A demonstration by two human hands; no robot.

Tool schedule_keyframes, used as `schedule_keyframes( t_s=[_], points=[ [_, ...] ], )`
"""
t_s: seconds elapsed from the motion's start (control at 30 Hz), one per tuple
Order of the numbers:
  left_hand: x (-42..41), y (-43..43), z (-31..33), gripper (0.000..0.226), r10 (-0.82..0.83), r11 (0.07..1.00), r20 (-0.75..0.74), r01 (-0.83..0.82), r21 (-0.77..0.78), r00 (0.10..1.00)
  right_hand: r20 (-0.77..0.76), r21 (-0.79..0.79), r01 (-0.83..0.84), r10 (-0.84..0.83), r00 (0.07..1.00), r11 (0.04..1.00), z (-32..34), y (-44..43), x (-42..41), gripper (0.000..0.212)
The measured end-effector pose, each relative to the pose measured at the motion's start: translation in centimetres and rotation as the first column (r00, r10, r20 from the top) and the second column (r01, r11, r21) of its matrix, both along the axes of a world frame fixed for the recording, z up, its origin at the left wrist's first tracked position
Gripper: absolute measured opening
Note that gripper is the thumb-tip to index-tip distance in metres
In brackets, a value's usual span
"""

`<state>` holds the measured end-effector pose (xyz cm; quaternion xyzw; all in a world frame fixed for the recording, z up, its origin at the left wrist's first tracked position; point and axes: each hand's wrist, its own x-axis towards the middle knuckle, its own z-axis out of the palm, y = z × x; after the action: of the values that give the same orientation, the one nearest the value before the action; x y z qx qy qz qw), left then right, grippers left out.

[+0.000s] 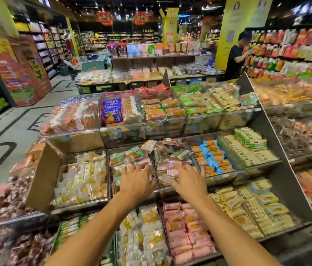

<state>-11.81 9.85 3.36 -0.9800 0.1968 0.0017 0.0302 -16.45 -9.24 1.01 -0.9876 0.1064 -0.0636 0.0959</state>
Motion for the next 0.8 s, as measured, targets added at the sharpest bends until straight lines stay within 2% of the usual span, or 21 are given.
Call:
schedule_keyframes(
  t_s=[0.27,0.47,0.63,0.8],
  points=[
    [6.4,-0.3,-1.9,0.063,0.012,0.998,-0.018,-0.013,-0.06,1.0,-0.039,-0.046,0.002,-0.004,0.999,0.999,-1.9,-0.8,6.9,0.059],
    [10.9,-0.4,-3.8,0.066,0.034,0.995,-0.045,-0.037,-0.089,0.998,-0.067,-0.019,0.02,-0.021,0.998,1.0,-4.1,-1.9,11.0,0.059],
    [13.9,0.4,-5.9,0.058,0.151,0.978,-0.145,-0.169,-0.123,0.978,-0.116,0.069,0.047,-0.039,0.992,0.996,-6.2,-3.3,13.5,0.065],
    [16.3,1.4,-7.4,0.059,0.28,0.938,-0.17,-0.307,-0.161,0.945,-0.164,0.147,0.119,-0.094,0.982,0.982,-7.2,-5.8,15.9,0.054]
  ],
)
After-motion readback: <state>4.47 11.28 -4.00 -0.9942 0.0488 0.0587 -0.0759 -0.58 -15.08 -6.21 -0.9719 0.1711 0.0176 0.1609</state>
